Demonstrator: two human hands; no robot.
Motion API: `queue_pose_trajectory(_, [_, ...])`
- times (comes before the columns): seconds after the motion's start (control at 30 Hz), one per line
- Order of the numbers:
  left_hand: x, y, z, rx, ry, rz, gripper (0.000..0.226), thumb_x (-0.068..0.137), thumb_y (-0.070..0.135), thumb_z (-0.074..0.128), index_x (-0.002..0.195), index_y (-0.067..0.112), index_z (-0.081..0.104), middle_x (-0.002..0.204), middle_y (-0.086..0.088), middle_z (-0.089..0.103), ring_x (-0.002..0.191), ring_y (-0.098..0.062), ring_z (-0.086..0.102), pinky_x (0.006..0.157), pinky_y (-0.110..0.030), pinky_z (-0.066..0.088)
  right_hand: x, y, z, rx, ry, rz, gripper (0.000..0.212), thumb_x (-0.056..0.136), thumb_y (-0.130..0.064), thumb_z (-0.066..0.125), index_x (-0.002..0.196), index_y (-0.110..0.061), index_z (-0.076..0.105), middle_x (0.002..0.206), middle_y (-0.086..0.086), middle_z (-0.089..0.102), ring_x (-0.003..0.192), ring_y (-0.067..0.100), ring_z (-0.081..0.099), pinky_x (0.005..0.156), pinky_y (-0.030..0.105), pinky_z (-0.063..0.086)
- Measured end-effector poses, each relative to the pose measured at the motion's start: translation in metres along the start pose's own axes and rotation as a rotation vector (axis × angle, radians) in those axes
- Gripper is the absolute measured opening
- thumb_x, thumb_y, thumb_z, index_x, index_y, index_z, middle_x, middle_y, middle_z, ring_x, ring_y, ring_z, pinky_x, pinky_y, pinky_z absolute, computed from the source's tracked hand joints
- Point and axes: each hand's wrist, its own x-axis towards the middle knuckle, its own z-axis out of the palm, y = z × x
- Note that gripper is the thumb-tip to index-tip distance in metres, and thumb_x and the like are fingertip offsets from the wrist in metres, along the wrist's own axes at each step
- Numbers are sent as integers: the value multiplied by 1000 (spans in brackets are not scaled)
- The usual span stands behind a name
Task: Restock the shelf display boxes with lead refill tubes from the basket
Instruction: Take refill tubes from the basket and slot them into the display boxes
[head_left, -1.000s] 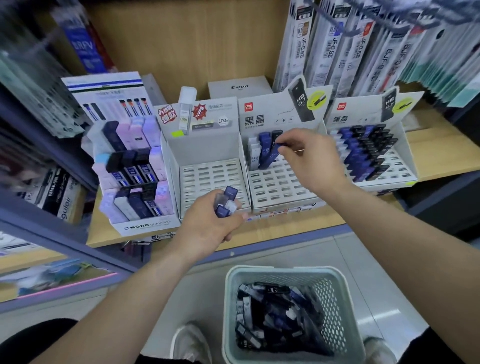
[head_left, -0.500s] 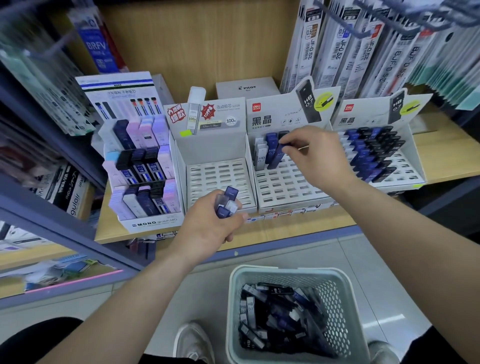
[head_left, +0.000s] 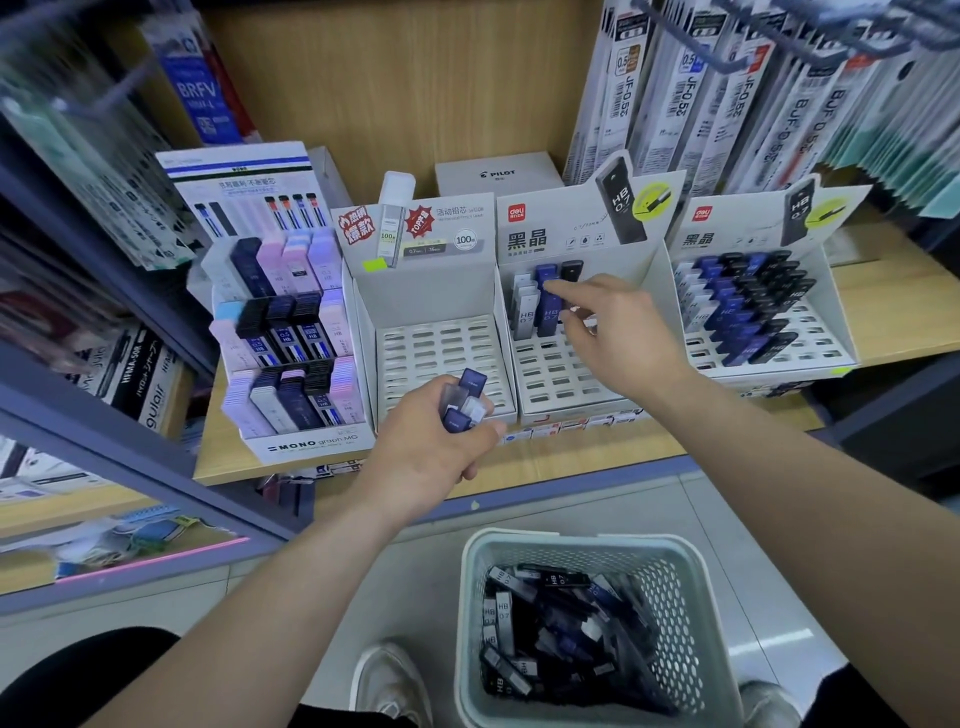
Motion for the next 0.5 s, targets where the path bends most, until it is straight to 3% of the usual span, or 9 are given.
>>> queue_pose_trajectory(0.13, [2, 0, 0, -7, -2, -2, 13, 88, 18, 74, 92, 17, 62, 67, 5, 59, 50, -15, 53, 49, -26, 43, -2, -6, -8, -31, 20, 42, 42, 95, -19, 59, 137, -24, 59, 115, 0, 60, 97, 18, 61, 86, 34, 52])
queue_pose_trajectory(0.27, [1, 5, 5, -35, -37, -7, 12, 89, 17, 73, 91, 16, 61, 64, 5, 60, 51, -16, 53, 50, -27, 43, -17, -36, -19, 281, -20, 92, 16, 92, -18, 66, 106, -24, 73, 93, -10, 68, 80, 8, 63, 74, 18, 48])
queue_pose_trajectory(0.37, [1, 9, 10, -49, -67, 2, 11, 90, 15, 72, 92, 15, 61, 64, 2, 65, 48, -14, 54, 51, -28, 44, -34, -60, -20, 547, -242, 183, 10, 95, -20, 66, 100, -23, 74, 88, -8, 72, 77, 15, 68, 71, 27, 55])
queue_pose_trajectory(0.5, [-6, 18, 18, -26, -123, 29, 10, 93, 15, 67, 99, 14, 59, 73, -1, 71, 50, -13, 57, 44, -20, 42, -40, -64, -19, 565, -345, 174, 10, 94, -15, 67, 99, -13, 75, 88, 0, 73, 75, 7, 64, 79, 35, 56])
